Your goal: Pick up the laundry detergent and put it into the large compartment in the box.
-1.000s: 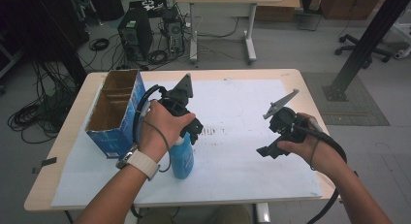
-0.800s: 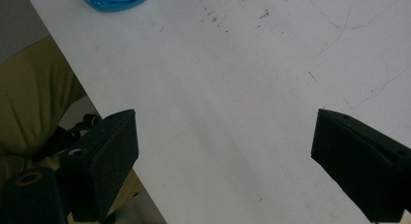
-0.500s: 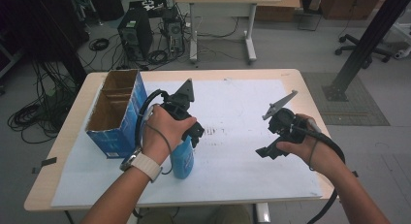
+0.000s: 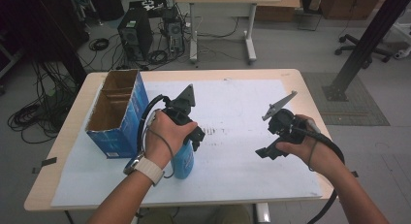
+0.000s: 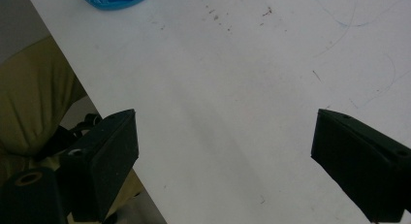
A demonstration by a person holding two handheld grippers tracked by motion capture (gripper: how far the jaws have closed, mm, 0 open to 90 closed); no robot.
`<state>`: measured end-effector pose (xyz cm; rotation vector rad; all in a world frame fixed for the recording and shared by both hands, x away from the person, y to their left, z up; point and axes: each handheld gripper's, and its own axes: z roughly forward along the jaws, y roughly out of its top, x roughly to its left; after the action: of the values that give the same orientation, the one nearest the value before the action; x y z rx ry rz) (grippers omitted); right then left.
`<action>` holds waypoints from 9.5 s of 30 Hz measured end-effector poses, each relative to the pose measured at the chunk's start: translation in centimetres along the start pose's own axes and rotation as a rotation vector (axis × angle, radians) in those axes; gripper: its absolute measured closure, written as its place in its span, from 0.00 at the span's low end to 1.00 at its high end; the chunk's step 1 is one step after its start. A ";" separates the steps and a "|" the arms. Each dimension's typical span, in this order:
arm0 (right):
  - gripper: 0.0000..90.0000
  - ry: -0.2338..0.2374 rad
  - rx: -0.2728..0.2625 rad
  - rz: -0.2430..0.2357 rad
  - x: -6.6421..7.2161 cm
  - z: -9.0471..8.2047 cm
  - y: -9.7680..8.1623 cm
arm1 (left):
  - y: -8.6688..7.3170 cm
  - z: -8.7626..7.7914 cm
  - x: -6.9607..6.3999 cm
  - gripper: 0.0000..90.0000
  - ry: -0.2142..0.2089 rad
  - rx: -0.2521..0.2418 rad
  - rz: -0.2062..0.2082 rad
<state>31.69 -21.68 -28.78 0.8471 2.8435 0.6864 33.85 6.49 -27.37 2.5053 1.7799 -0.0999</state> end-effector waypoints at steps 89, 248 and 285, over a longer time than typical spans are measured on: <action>0.11 0.001 -0.005 0.020 -0.3 0.0 -1.0 | 0.2 -0.8 0.6 0.41 0.017 -0.017 0.024; 0.11 0.035 0.046 0.088 -3.3 3.4 -0.5 | 1.1 -18.0 19.1 0.42 0.140 -0.202 -0.274; 0.11 0.042 0.056 0.102 -3.4 4.1 -1.1 | 1.4 -8.9 21.4 0.42 0.123 -0.189 -0.287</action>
<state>34.86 -22.70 -33.09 1.0046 2.8861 0.6459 42.30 27.01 -20.46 2.1581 2.0776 0.2029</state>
